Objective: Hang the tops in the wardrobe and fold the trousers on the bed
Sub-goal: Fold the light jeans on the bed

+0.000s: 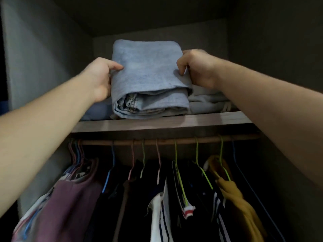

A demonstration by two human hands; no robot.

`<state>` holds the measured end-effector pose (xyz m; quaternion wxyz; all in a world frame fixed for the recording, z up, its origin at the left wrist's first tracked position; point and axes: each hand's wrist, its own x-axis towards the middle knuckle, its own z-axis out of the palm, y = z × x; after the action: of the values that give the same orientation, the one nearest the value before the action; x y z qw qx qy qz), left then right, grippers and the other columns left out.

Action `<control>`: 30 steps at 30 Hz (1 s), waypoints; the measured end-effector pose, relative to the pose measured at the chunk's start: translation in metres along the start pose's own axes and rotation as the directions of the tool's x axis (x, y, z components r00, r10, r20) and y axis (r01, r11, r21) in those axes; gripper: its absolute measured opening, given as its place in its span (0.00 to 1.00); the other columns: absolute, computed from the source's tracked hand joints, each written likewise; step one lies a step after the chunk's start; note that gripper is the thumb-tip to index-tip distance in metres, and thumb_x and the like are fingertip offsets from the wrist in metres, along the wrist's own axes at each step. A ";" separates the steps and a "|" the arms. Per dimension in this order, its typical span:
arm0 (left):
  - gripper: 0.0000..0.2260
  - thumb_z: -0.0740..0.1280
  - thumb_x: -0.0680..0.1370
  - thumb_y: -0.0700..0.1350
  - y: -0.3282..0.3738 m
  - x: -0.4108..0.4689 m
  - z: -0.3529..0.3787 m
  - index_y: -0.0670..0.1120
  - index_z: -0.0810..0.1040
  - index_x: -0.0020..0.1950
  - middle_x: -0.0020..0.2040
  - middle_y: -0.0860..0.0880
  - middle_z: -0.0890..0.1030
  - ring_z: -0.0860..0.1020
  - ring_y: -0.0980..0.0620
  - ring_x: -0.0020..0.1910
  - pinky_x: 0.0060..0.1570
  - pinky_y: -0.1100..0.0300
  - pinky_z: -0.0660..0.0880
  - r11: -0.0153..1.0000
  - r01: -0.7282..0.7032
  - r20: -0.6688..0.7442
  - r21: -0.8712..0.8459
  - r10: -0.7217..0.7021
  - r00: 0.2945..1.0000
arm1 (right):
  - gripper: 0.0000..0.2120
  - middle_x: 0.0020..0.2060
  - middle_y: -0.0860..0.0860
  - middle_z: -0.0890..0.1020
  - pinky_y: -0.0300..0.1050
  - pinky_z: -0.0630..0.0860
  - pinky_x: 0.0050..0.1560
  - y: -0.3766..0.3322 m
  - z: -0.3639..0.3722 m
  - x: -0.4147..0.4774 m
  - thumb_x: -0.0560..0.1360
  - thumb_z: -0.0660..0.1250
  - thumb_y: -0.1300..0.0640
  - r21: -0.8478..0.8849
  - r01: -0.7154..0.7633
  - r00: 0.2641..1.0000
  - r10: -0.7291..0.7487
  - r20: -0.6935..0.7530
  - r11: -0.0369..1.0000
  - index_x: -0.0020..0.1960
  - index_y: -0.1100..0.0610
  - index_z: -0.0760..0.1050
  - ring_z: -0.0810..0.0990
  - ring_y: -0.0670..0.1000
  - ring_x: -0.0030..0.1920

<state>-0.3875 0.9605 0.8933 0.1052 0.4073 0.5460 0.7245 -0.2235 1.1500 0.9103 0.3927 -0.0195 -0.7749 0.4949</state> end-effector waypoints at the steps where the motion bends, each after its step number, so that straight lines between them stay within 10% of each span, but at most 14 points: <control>1: 0.05 0.63 0.76 0.41 -0.003 0.020 -0.001 0.44 0.77 0.49 0.33 0.49 0.82 0.83 0.52 0.32 0.32 0.63 0.78 1.000 0.003 0.014 0.007 -0.003 1.000 | 0.29 0.55 0.60 0.78 0.44 0.78 0.42 0.004 0.001 0.016 0.55 0.61 0.69 -0.005 0.001 1.000 -0.001 -0.016 1.000 0.57 0.64 0.73 0.83 0.57 0.49; 6: 0.07 0.62 0.79 0.41 -0.013 0.124 -0.009 0.39 0.77 0.52 0.35 0.45 0.84 0.84 0.50 0.32 0.29 0.61 0.79 1.000 0.011 0.100 0.005 -0.011 0.995 | 0.10 0.42 0.56 0.72 0.39 0.74 0.28 0.019 0.002 0.093 0.61 0.60 0.71 0.002 0.007 0.991 -0.007 -0.135 1.000 0.36 0.57 0.69 0.80 0.48 0.26; 8: 0.12 0.62 0.81 0.42 -0.019 0.161 -0.011 0.37 0.76 0.61 0.48 0.41 0.85 0.84 0.46 0.45 0.40 0.56 0.82 1.000 0.004 0.129 0.011 -0.006 0.992 | 0.10 0.45 0.56 0.70 0.39 0.74 0.28 0.030 0.002 0.122 0.64 0.61 0.71 0.011 0.021 0.977 -0.018 -0.210 1.000 0.42 0.60 0.71 0.80 0.48 0.27; 10: 0.18 0.64 0.82 0.44 -0.034 0.189 -0.010 0.36 0.72 0.69 0.60 0.38 0.81 0.82 0.43 0.54 0.50 0.50 0.81 0.999 0.002 0.119 0.045 -0.008 0.993 | 0.28 0.59 0.58 0.71 0.44 0.80 0.36 0.047 -0.001 0.149 0.68 0.66 0.70 0.000 -0.010 0.969 0.010 -0.248 1.000 0.68 0.62 0.70 0.83 0.53 0.44; 12: 0.19 0.64 0.82 0.46 -0.057 0.209 -0.012 0.37 0.72 0.69 0.54 0.38 0.83 0.83 0.45 0.47 0.42 0.52 0.82 0.977 0.045 0.035 0.209 -0.054 0.998 | 0.39 0.71 0.59 0.69 0.49 0.82 0.54 0.073 -0.004 0.163 0.75 0.71 0.63 -0.228 -0.147 0.955 0.079 -0.285 0.963 0.80 0.56 0.56 0.80 0.57 0.59; 15: 0.16 0.59 0.83 0.50 -0.074 0.217 -0.012 0.41 0.78 0.46 0.30 0.44 0.81 0.80 0.48 0.28 0.32 0.58 0.79 0.858 0.234 0.110 0.458 -0.316 0.942 | 0.26 0.64 0.57 0.77 0.49 0.82 0.53 0.099 -0.008 0.165 0.78 0.70 0.48 -0.621 -0.350 0.937 0.272 -0.220 0.701 0.71 0.58 0.70 0.81 0.55 0.56; 17: 0.16 0.58 0.83 0.52 -0.076 0.218 -0.011 0.46 0.79 0.43 0.35 0.46 0.82 0.80 0.49 0.35 0.48 0.53 0.78 0.831 0.218 0.205 0.512 -0.365 0.908 | 0.19 0.55 0.56 0.80 0.43 0.81 0.38 0.100 -0.005 0.163 0.79 0.67 0.44 -0.645 -0.370 0.924 0.334 -0.185 0.669 0.59 0.59 0.77 0.82 0.52 0.43; 19: 0.15 0.57 0.83 0.50 -0.076 0.215 -0.008 0.45 0.80 0.46 0.43 0.45 0.83 0.81 0.47 0.41 0.56 0.50 0.77 0.860 0.215 0.275 0.463 -0.370 0.887 | 0.24 0.59 0.56 0.77 0.46 0.82 0.43 0.094 -0.003 0.162 0.80 0.65 0.41 -0.614 -0.372 0.925 0.331 -0.185 0.696 0.67 0.57 0.73 0.82 0.54 0.44; 24: 0.15 0.66 0.79 0.58 -0.070 0.213 -0.020 0.51 0.79 0.60 0.55 0.50 0.83 0.81 0.50 0.53 0.56 0.50 0.78 0.879 -0.075 0.428 0.471 -0.153 0.891 | 0.33 0.62 0.45 0.78 0.51 0.81 0.57 0.082 -0.001 0.153 0.67 0.73 0.31 -0.748 -0.170 0.945 0.322 0.061 0.641 0.68 0.42 0.73 0.79 0.50 0.59; 27: 0.30 0.79 0.69 0.47 -0.076 0.214 -0.036 0.59 0.73 0.68 0.63 0.55 0.80 0.79 0.53 0.62 0.63 0.51 0.76 0.724 -0.247 0.567 0.644 -0.235 0.789 | 0.34 0.57 0.41 0.81 0.41 0.81 0.48 0.084 -0.003 0.151 0.65 0.80 0.41 -0.814 -0.072 0.931 0.331 0.152 0.576 0.68 0.40 0.74 0.80 0.44 0.56; 30: 0.25 0.78 0.70 0.41 -0.086 0.214 -0.031 0.55 0.73 0.63 0.60 0.50 0.80 0.78 0.51 0.61 0.63 0.52 0.76 0.589 -0.325 0.521 0.740 -0.196 0.831 | 0.26 0.51 0.40 0.80 0.41 0.81 0.46 0.090 0.001 0.154 0.72 0.77 0.48 -0.858 -0.037 0.939 0.310 0.145 0.512 0.68 0.42 0.75 0.80 0.45 0.53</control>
<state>-0.5728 1.0999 0.9173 0.0344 0.6208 0.7420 0.2507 -0.3628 1.2593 0.9309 0.1677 -0.2149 -0.9577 0.0923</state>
